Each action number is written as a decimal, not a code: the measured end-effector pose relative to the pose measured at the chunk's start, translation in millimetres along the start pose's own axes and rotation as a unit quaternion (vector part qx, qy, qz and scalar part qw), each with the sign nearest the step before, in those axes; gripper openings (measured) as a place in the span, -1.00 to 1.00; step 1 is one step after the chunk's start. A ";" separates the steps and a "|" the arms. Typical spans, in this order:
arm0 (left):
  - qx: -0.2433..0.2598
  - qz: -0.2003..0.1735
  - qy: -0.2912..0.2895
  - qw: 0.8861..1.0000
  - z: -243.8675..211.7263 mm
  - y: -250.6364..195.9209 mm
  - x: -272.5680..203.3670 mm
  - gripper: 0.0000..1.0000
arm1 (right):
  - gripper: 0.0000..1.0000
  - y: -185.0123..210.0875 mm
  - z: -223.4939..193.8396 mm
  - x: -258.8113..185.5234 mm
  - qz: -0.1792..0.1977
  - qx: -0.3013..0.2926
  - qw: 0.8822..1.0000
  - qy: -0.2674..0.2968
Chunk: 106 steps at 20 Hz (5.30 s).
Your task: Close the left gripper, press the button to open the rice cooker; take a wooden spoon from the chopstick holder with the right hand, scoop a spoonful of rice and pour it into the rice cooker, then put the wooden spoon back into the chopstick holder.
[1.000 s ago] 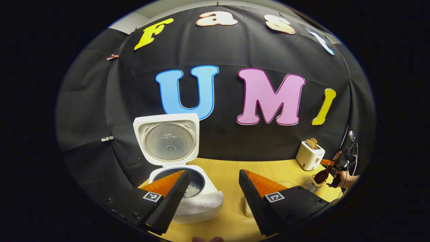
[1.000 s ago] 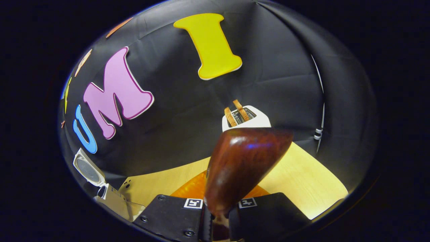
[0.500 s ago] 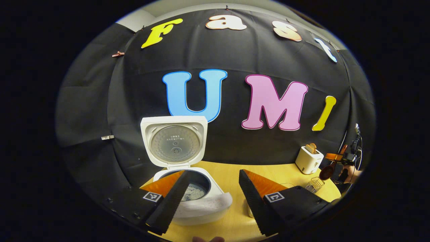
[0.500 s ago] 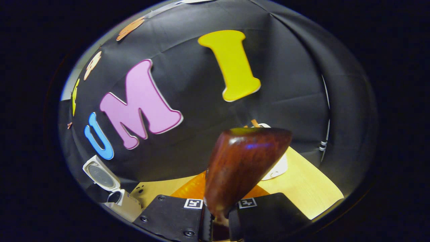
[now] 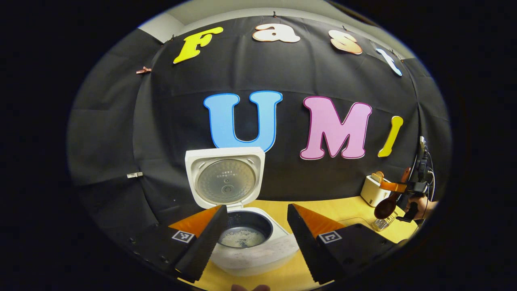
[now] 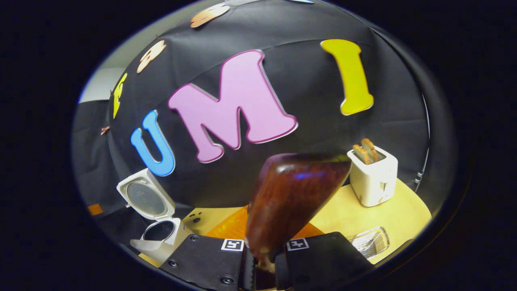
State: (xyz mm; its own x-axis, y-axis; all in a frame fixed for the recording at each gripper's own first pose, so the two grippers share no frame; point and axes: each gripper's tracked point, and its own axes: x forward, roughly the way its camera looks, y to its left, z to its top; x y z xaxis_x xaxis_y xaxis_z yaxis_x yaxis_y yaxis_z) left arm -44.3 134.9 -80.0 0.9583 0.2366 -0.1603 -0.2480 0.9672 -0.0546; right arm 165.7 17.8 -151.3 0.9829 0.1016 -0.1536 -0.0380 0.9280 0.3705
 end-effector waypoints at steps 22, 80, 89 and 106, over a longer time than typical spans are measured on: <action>-0.015 -0.029 0.024 0.999 -30.6 72.1 29.0 0.91 | -0.75 37.7 -187.5 33.1 -0.052 -0.307 0.940 0.140; -0.064 0.052 -0.017 0.996 -20.7 152.5 -34.8 0.84 | -0.78 309.3 -72.4 117.6 0.055 0.339 0.937 0.068; -0.077 0.069 -0.015 0.995 -33.9 160.4 -34.5 0.91 | -0.78 373.9 -88.6 141.9 0.085 0.171 0.979 0.076; -0.092 0.104 -0.006 0.990 -57.8 197.5 -33.1 0.91 | -0.78 423.8 -131.5 148.4 0.145 -0.143 0.976 0.078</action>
State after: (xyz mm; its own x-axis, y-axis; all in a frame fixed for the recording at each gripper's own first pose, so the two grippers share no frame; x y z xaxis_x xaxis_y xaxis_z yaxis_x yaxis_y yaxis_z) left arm -133.2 312.8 -142.4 0.8849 0.4316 -0.1748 -0.4612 0.8643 -0.2006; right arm 271.6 473.3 -137.6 0.8844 0.4082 -0.2262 -0.3818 0.9116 0.1525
